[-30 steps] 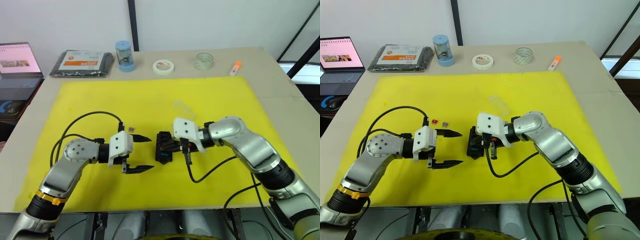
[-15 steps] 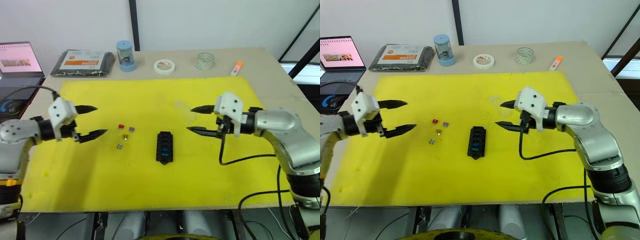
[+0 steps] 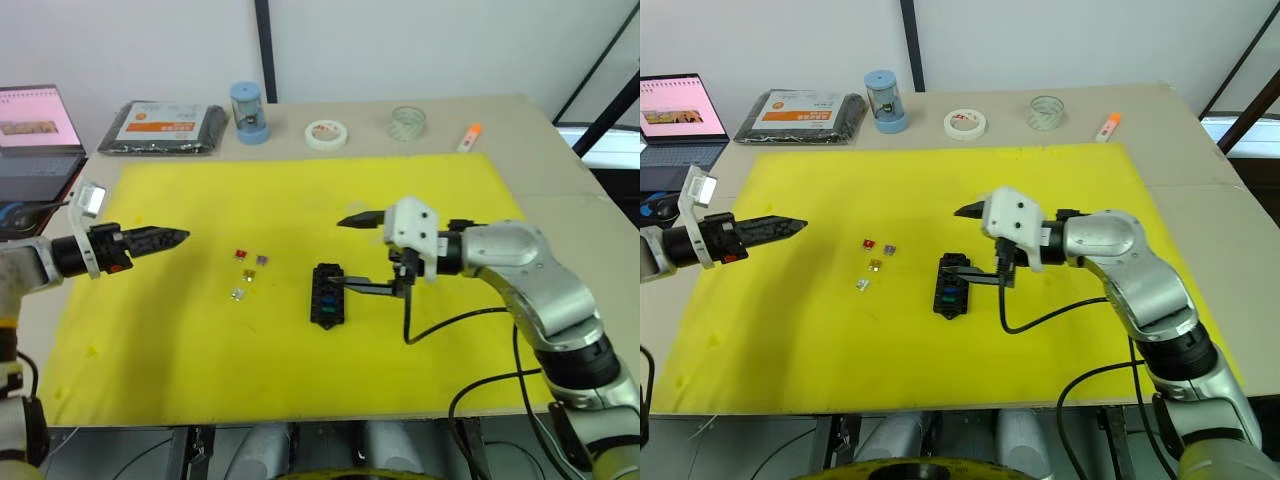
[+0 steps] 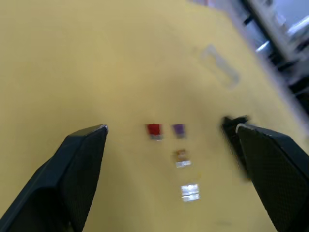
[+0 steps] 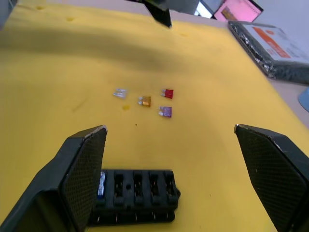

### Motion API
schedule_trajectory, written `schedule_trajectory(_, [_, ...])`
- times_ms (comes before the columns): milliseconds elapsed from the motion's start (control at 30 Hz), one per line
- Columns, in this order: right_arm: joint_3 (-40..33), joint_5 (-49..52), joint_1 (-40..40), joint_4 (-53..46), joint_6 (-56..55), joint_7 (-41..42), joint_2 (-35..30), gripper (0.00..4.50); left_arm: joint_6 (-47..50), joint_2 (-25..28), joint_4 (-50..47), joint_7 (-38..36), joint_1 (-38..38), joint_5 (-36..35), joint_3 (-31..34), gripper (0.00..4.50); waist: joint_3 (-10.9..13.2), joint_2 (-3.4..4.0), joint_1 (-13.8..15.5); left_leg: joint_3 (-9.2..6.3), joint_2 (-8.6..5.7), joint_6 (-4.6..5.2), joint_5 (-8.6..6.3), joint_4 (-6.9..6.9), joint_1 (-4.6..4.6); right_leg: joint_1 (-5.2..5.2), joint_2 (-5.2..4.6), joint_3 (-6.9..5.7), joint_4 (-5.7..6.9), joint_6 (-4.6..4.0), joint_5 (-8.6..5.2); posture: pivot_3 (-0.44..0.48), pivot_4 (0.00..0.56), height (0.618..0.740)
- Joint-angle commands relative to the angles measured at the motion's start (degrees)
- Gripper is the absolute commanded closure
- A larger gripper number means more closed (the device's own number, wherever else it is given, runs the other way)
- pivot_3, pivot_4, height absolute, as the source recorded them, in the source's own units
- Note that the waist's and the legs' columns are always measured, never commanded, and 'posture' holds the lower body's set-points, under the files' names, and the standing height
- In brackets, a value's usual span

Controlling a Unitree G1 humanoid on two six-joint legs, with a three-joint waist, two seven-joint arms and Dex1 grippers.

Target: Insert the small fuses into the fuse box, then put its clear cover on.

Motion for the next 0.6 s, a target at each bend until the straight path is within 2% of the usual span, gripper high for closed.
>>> schedule_trajectory(33, [2.31,-0.67,-3.69,-0.62,0.14,-0.51,2.27,0.03,11.81,-2.14,9.30,1.52,-5.34,-0.80,-0.74,0.00,0.00,0.01,-0.23,-0.01,0.00,-0.01,0.01,-0.01,0.02,-0.03,0.01,0.00,0.07,0.00,0.00,0.000,0.150,0.740])
schedule_trajectory(167, [2.58,-0.30,-5.59,0.11,1.74,-0.89,3.14,0.03,11.99,-5.13,14.31,3.44,-8.28,0.74,-0.37,0.00,-0.04,-0.08,-0.28,-0.03,0.00,-0.05,0.03,-0.02,0.00,-0.18,-0.01,0.02,0.23,-0.02,0.01,0.000,0.150,0.740])
schedule_trajectory(300, [2.25,-0.19,-5.94,-0.39,2.78,-0.91,2.57,0.03,7.28,-8.31,14.25,2.52,-7.38,3.00,-3.89,0.00,-0.06,-0.15,-0.02,-0.03,0.01,-0.11,0.05,-0.04,-0.04,-0.25,-0.04,0.04,0.22,-0.04,0.02,0.000,0.150,0.740])
schedule_trajectory(600, [1.52,0.61,-6.12,-1.33,5.59,-2.03,2.75,0.03,1.39,-13.38,19.65,0.91,-10.07,6.66,-6.39,0.00,-0.07,-0.16,0.37,-0.02,-0.02,-0.13,0.05,-0.03,-0.04,-0.18,-0.07,0.07,0.15,-0.04,0.02,0.000,0.150,0.740])
